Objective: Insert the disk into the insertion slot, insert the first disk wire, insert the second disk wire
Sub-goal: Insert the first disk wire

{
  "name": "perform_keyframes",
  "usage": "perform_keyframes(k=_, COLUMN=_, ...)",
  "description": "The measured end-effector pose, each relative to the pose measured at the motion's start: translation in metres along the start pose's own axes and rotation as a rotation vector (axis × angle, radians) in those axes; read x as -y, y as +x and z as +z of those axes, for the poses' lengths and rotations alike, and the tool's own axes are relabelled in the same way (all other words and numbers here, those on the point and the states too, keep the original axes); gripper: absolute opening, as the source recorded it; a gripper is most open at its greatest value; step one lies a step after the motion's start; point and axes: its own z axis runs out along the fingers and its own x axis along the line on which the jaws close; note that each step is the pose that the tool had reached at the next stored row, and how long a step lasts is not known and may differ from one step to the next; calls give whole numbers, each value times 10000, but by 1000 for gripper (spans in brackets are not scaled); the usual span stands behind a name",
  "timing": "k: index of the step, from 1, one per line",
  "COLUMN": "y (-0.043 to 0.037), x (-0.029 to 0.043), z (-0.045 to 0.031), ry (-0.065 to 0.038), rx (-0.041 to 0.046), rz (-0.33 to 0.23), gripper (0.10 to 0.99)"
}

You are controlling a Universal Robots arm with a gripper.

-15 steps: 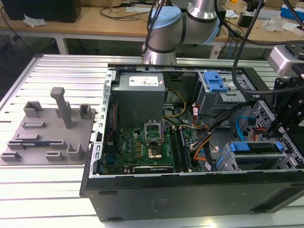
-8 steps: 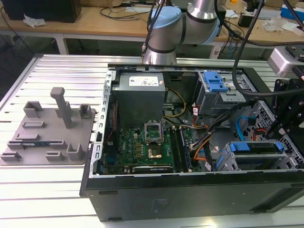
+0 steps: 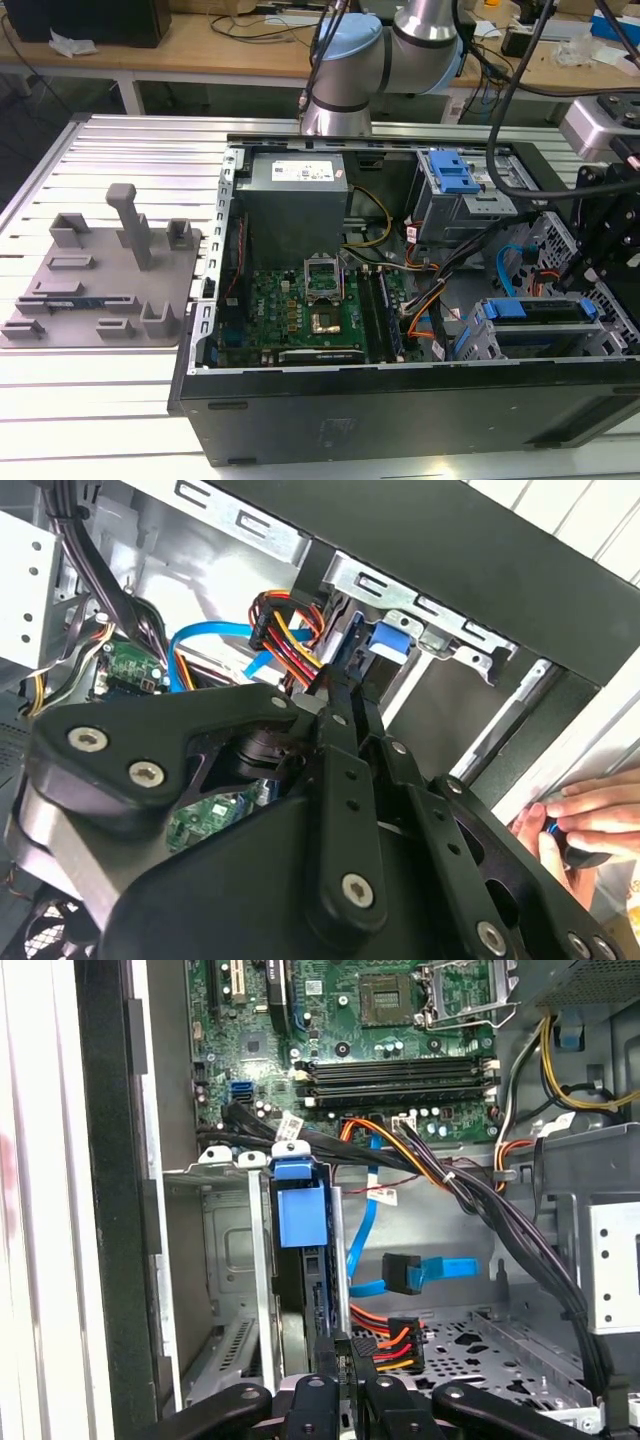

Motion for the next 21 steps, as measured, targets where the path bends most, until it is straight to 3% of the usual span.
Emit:
perform_keyframes(k=5, y=1, x=0, z=7, ry=6, rx=-54, rz=241, gripper=169)
perform_keyframes(k=21, y=24, x=-9, z=28, ry=6, rx=-61, rz=209, gripper=169)
